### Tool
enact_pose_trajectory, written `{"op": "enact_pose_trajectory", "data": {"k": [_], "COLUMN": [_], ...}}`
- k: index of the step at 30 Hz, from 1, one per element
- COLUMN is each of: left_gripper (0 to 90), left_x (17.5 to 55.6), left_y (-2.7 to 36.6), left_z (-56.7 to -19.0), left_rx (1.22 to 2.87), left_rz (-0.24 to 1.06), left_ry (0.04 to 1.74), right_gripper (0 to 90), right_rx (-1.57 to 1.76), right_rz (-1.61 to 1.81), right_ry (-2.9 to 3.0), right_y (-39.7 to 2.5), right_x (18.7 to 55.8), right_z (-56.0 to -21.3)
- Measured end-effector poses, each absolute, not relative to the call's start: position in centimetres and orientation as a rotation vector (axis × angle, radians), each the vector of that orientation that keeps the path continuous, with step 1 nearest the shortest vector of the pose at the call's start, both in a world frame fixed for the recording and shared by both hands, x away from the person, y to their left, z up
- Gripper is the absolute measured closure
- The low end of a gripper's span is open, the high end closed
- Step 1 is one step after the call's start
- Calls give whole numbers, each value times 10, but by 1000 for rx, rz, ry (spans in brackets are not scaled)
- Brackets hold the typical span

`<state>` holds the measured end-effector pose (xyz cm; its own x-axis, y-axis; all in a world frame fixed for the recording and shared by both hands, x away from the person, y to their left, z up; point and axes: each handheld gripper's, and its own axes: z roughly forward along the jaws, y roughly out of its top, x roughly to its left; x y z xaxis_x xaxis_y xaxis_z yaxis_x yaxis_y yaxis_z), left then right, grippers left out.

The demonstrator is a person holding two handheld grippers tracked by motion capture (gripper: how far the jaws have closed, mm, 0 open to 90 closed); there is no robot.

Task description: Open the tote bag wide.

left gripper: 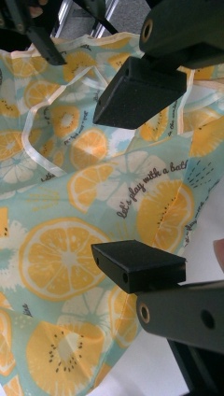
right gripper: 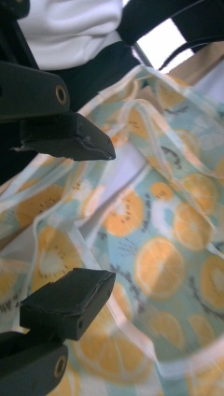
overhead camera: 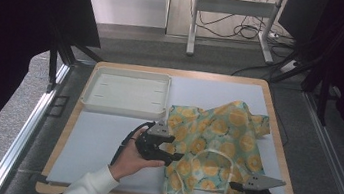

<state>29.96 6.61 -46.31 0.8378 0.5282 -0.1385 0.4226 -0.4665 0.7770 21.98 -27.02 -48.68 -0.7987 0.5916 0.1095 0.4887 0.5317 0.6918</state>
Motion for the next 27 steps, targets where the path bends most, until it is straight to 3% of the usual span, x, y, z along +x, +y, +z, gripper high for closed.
{"op": "enact_pose_trajectory", "data": {"k": [5, 10, 15, 17, 19, 27], "left_gripper": [329, 330, 331, 331, 331, 335], "left_x": [301, 302, 300, 300, 299, 295], "left_y": [67, 68, 67, 67, 66, 63], "left_z": [-464, -466, -465, -464, -464, -460], "left_rx": [2127, 2126, 2122, 2124, 2118, 2120], "left_rz": [153, 149, 137, 137, 131, 108], "left_ry": [697, 704, 696, 693, 691, 657], "right_gripper": [350, 409, 691, 738, 860, 889], "right_rx": [811, 749, 710, 708, 728, 838], "right_rz": [993, 887, 827, 832, 852, 994], "right_ry": [2686, 2710, 2736, 2745, 2760, 2705], "right_y": [-260, -257, -255, -256, -257, -266], "right_x": [216, 215, 217, 218, 220, 230], "right_z": [-491, -497, -502, -502, -501, -493]}}
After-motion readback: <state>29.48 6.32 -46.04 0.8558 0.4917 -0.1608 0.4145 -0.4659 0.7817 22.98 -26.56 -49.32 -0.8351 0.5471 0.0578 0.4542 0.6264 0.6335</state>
